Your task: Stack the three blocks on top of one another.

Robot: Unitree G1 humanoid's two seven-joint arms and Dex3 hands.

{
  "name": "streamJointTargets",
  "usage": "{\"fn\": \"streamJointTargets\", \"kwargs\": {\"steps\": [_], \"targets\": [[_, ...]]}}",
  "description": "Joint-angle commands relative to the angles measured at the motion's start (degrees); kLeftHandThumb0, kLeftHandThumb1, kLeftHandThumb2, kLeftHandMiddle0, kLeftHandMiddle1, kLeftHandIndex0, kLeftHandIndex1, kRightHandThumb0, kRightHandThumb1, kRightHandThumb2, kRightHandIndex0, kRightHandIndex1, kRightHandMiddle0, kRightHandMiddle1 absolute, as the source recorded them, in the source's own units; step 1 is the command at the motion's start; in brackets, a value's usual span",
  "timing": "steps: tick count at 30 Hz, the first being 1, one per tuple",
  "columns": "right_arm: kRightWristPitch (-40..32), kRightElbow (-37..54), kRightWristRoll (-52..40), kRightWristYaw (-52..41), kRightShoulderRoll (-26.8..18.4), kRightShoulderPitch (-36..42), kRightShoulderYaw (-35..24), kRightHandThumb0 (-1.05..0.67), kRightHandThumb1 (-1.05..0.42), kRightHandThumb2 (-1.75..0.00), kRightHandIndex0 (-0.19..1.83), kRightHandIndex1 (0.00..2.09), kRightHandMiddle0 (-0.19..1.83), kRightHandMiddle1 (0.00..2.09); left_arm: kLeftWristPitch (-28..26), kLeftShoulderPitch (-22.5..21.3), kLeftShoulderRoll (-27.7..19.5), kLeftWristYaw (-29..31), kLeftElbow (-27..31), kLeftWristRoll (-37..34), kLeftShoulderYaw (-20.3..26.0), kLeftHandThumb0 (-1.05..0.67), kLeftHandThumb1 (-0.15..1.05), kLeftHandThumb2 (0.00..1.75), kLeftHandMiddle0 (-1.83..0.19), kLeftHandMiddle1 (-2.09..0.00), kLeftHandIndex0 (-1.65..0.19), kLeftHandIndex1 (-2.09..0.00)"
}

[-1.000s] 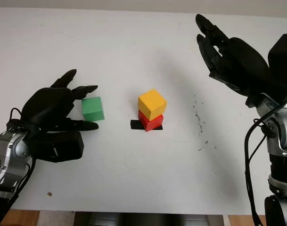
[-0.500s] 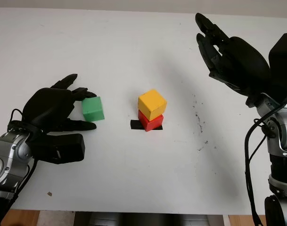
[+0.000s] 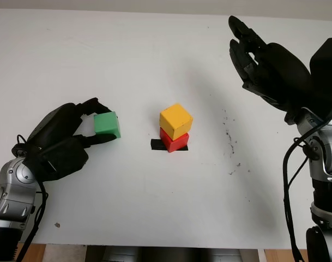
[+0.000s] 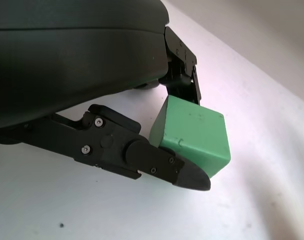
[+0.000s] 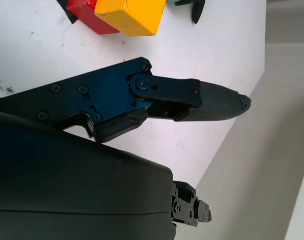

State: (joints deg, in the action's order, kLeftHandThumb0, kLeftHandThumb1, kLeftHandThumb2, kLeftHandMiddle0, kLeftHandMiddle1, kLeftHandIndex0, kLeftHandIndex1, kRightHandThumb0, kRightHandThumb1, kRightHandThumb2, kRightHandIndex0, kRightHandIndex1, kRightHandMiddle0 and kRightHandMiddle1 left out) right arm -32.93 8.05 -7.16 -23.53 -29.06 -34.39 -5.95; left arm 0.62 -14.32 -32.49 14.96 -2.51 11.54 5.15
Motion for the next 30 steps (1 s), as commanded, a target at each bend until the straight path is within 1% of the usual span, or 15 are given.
{"fn": "streamJointTargets", "kwargs": {"steps": [1,4,6,11,15,18,20,22,24,25,27,30], "targets": [[-0.5,1.4,-0.2,0.1,-0.8,-0.5,-0.4,-0.72,-1.05,-0.48,-0.19,0.02,-0.13,0.07,-1.6,-0.5,0.9,1.4,-0.5,-3.3,1.5,-0.45,1.02,0.05,-0.30,-0.06,-0.36,-1.34],[-0.5,1.4,-0.4,0.1,-0.6,-0.4,-0.5,-0.69,-1.05,-0.46,-0.19,0.02,-0.13,0.07,-3.2,-0.6,1.2,3.0,-0.5,-6.4,2.2,-0.47,1.02,0.05,-0.30,-0.06,-0.39,-1.33],[-0.2,1.2,-0.7,0.1,-0.3,-0.4,-0.7,-0.68,-1.05,-0.45,-0.19,0.02,-0.12,0.07,-3.5,-0.6,0.8,3.3,-0.4,-6.7,2.1,-0.48,1.02,0.05,-0.30,-0.06,-0.40,-1.31],[0.3,0.7,-0.8,0.4,0.1,-0.5,-0.5,-0.68,-1.05,-0.42,-0.19,0.01,-0.11,0.07,-1.1,-0.4,-0.3,2.0,-0.2,-3.4,1.3,-0.48,1.01,0.05,-0.30,-0.06,-0.39,-1.34],[1.1,0.5,-0.7,0.3,0.1,-0.4,-0.2,-0.68,-1.05,-0.43,-0.19,0.01,-0.11,0.07,0.8,-0.5,-0.5,1.1,1.5,-1.2,1.2,-0.47,1.02,0.06,-0.29,-0.05,-0.36,-1.40],[1.3,0.3,-0.8,0.0,0.0,-0.4,-0.1,-0.68,-1.05,-0.44,-0.19,0.00,-0.12,0.06,0.7,-1.7,-0.9,3.0,4.1,-2.2,1.4,-0.47,1.02,0.06,-0.28,-0.05,-0.35,-1.44],[1.3,0.2,-0.9,-0.2,0.1,-0.4,0.0,-0.68,-1.05,-0.44,-0.19,0.00,-0.11,0.07,-0.2,-4.5,-2.9,7.4,6.6,-4.1,1.1,-0.47,1.03,0.06,-0.25,-0.04,-0.31,-1.44],[0.8,0.2,-1.1,-0.2,0.3,-0.4,0.0,-0.68,-1.05,-0.44,-0.19,0.00,-0.12,0.06,-2.4,-8.4,-4.8,11.4,8.8,-5.0,0.3,-0.46,1.03,0.05,-0.25,-0.04,-0.32,-1.40],[0.7,0.4,-1.1,0.1,0.6,-0.3,0.1,-0.68,-1.05,-0.44,-0.19,0.00,-0.12,0.06,-3.7,-12.7,-6.0,14.4,9.4,-5.5,-0.7,-0.47,1.02,0.05,-0.27,-0.06,-0.35,-1.38],[0.8,0.4,-1.1,0.1,0.6,-0.2,0.2,-0.68,-1.05,-0.43,-0.19,0.00,-0.12,0.06,-4.3,-14.1,-6.2,15.4,9.5,-5.7,-1.0,-0.48,1.01,0.05,-0.28,-0.06,-0.38,-1.35],[1.0,0.6,-1.0,-0.1,0.5,0.1,0.4,-0.68,-1.05,-0.44,-0.19,0.00,-0.12,0.06,-6.6,-18.1,-6.7,18.1,9.8,-6.7,-2.2,-0.47,1.00,0.05,-0.28,-0.06,-0.39,-1.33],[0.2,1.0,-1.2,0.1,0.7,0.5,0.3,-0.68,-1.05,-0.45,-0.19,0.00,-0.13,0.06,-7.1,-23.8,-7.0,21.5,9.2,-6.5,-4.7,-0.51,1.01,0.05,-0.31,-0.07,-0.41,-1.37]]}}
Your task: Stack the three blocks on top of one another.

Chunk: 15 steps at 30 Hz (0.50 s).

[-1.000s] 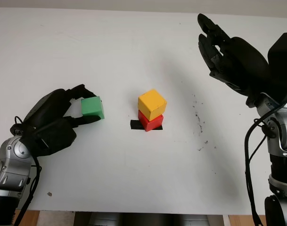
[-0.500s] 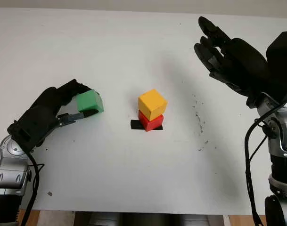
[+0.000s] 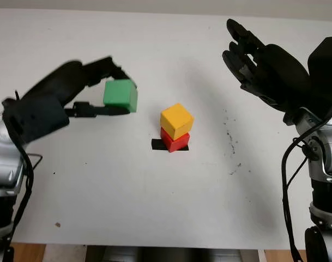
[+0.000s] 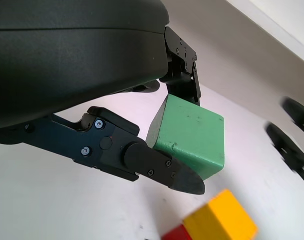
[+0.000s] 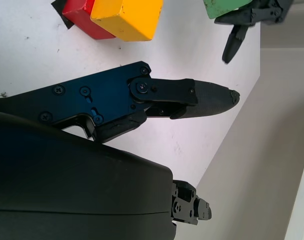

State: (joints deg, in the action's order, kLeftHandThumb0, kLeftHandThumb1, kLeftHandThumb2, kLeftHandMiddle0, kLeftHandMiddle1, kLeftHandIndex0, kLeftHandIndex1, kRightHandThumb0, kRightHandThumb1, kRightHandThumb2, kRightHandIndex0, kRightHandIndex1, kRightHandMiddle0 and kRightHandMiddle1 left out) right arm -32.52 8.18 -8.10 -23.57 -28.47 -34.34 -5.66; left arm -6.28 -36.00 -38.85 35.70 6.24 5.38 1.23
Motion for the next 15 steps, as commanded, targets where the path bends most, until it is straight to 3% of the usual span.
{"fn": "streamJointTargets", "kwargs": {"steps": [1,9,15], "targets": [[0.0,0.9,-0.4,-0.1,0.1,0.6,0.0,-0.67,-1.05,-0.45,-0.19,0.00,-0.13,0.05,-0.5,-3.5,-0.4,1.5,0.1,-0.5,-1.4,-0.52,1.00,0.05,-0.32,-0.07,-0.42,-1.38],[-0.1,0.6,-0.2,0.2,-0.1,0.8,0.2,-0.67,-1.05,-0.45,-0.19,0.00,-0.13,0.06,-2.3,-12.2,3.3,5.6,-3.3,-2.7,-5.4,-0.56,0.99,0.05,-0.31,-0.05,-0.44,-1.45],[1.3,0.1,0.0,-0.2,-0.4,1.1,0.3,-0.66,-1.05,-0.46,-0.19,0.00,-0.13,0.05,2.5,-18.4,6.9,8.9,-14.0,-4.7,-7.4,-0.58,1.01,0.06,-0.23,-0.03,-0.41,-1.49]]}}
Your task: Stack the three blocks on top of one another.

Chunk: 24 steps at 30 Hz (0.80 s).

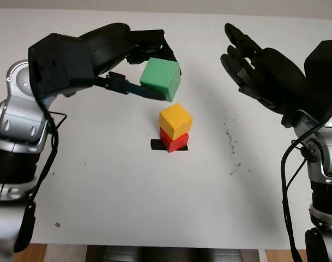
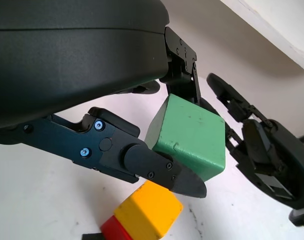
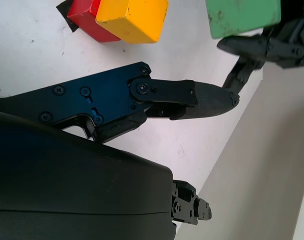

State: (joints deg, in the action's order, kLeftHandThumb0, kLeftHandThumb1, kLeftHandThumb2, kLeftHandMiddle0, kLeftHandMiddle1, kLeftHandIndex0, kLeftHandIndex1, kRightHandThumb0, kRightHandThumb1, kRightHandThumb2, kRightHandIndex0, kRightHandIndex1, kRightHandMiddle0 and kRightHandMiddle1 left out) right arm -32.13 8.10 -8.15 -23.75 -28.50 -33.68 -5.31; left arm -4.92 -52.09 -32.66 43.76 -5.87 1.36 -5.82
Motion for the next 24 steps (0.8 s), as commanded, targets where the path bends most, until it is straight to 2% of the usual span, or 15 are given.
{"fn": "streamJointTargets", "kwargs": {"steps": [1,4,8,14,17,19,24], "targets": [[1.0,0.2,0.2,0.0,-0.4,0.5,0.0,-0.66,-1.05,-0.46,-0.19,0.00,-0.13,0.06,2.1,-3.1,1.1,1.5,-3.6,-1.0,-0.5,-0.57,1.01,0.05,-0.22,-0.03,-0.41,-1.50],[0.8,0.5,0.3,0.0,-0.5,0.6,-0.1,-0.66,-1.05,-0.47,-0.19,0.00,-0.13,0.05,4.3,-6.3,3.2,3.5,-10.6,-1.4,-1.6,-0.55,0.99,0.05,-0.25,-0.05,-0.43,-1.48],[0.9,0.8,0.5,0.4,-0.5,0.9,-0.4,-0.66,-1.05,-0.46,-0.19,0.00,-0.13,0.06,10.7,-10.7,5.5,7.1,-21.0,-0.8,-3.3,-0.55,1.00,0.05,-0.28,-0.07,-0.43,-1.50],[1.4,0.6,0.4,0.0,-0.7,1.4,-0.9,-0.66,-1.05,-0.46,-0.19,0.00,-0.15,0.05,15.4,-17.0,7.5,13.2,-33.8,1.6,-6.3,-0.59,0.99,0.05,-0.29,-0.07,-0.46,-1.54],[1.1,0.5,0.3,0.0,-0.5,1.4,-1.0,-0.67,-1.05,-0.45,-0.19,0.00,-0.16,0.04,17.4,-19.1,8.4,14.8,-38.4,2.7,-6.9,-0.59,0.98,0.05,-0.30,-0.07,-0.47,-1.54],[1.2,0.6,0.6,0.4,-0.3,1.4,-0.8,-0.67,-1.05,-0.45,-0.19,0.00,-0.16,0.04,16.7,-20.5,8.9,16.1,-40.3,3.4,-7.4,-0.57,0.96,0.05,-0.29,-0.06,-0.49,-1.51],[1.7,0.9,1.0,0.8,-0.3,1.7,-0.7,-0.69,-1.05,-0.45,-0.19,0.00,-0.17,0.04,15.0,-22.1,9.5,19.4,-42.0,3.9,-7.6,-0.54,0.96,0.05,-0.24,-0.04,-0.51,-1.47]]}}
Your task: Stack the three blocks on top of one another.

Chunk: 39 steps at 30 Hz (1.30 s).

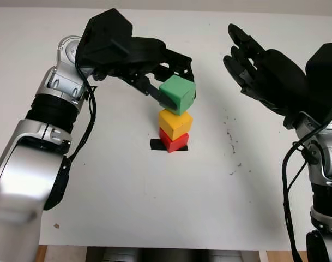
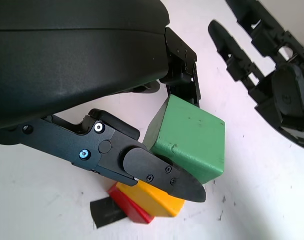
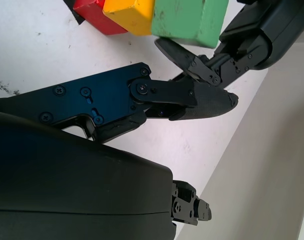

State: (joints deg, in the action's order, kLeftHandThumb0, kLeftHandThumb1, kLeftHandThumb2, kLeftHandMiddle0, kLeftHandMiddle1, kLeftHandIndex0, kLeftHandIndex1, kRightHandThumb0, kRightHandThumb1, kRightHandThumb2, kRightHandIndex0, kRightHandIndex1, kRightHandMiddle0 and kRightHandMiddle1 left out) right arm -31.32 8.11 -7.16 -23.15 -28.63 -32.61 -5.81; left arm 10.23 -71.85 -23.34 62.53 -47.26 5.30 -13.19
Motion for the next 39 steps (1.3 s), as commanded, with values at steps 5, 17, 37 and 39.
{"fn": "streamJointTargets", "kwargs": {"steps": [5,17,37,39], "targets": [[0.5,1.1,-0.2,0.3,-0.2,0.8,-0.6,-0.71,-1.05,-0.44,-0.19,0.00,-0.18,0.04,0.7,-2.4,0.3,1.9,-1.2,0.1,0.1,-0.54,0.96,0.05,-0.23,-0.04,-0.50,-1.50],[0.9,1.1,0.2,0.1,-0.3,1.0,-0.3,-0.73,-1.05,-0.42,-0.19,0.00,-0.19,0.04,1.7,-2.0,0.7,3.2,-0.4,-0.3,0.5,-0.54,0.97,0.05,-0.22,-0.04,-0.47,-1.51],[0.7,1.7,0.7,-0.2,-0.6,1.2,0.1,-0.73,-1.05,-0.43,-0.19,0.00,-0.18,0.03,7.1,-1.0,0.3,1.5,-0.6,3.6,-1.4,-0.56,1.01,0.06,-0.17,-0.04,-0.37,-1.59],[0.8,2.0,1.2,0.0,-0.7,1.3,0.3,-0.73,-1.05,-0.43,-0.19,0.00,-0.18,0.03,7.6,-1.0,0.1,1.8,-0.5,4.0,-1.6,-0.58,1.02,0.06,-0.16,-0.04,-0.37,-1.60]]}}
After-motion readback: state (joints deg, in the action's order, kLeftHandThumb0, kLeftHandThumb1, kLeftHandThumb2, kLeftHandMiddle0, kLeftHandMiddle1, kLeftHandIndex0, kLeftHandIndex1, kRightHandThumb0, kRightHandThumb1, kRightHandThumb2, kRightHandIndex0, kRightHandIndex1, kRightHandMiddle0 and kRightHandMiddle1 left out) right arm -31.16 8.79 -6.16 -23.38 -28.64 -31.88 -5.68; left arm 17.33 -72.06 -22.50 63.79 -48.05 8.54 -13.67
